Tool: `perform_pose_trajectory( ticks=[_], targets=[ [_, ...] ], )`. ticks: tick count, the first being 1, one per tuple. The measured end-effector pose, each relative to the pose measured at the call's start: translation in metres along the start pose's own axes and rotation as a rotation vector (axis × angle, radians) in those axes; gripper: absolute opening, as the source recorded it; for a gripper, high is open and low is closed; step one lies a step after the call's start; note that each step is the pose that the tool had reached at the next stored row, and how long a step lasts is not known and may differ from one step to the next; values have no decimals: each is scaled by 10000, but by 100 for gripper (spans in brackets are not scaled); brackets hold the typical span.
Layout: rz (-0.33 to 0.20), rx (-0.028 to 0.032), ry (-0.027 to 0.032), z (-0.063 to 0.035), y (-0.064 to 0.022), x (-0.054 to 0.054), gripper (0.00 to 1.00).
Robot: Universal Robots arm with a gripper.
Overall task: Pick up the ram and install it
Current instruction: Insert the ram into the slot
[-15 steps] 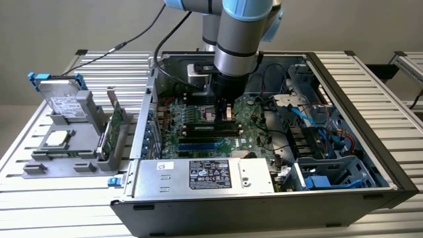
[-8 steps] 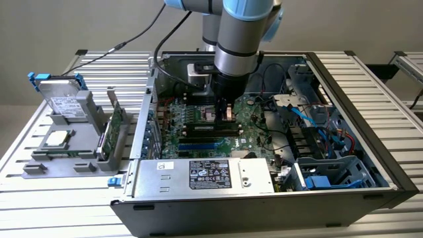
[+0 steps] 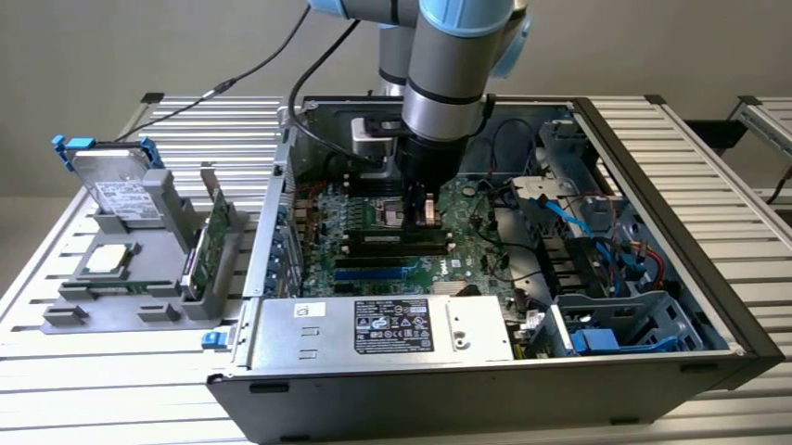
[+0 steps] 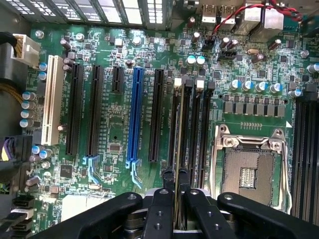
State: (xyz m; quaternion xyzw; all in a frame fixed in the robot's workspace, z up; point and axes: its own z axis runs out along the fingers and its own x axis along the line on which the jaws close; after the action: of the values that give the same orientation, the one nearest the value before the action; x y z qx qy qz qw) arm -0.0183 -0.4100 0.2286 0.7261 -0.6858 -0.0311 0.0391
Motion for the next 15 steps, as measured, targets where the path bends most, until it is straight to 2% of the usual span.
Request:
perform_pose_trajectory(
  ticks=[1,4,5,6,9,15],
  targets=[
    [1,-2,32,2,0,1,14],
    [20,-15,250,13,-2,0,14],
    [22,-19,312,14,-2,0,14],
    [25,-21,349,15,-3,0,14],
    [35,-25,435,17,-6,-27,14],
    [29,-30,526,18,-9,-63,14]
  ],
)
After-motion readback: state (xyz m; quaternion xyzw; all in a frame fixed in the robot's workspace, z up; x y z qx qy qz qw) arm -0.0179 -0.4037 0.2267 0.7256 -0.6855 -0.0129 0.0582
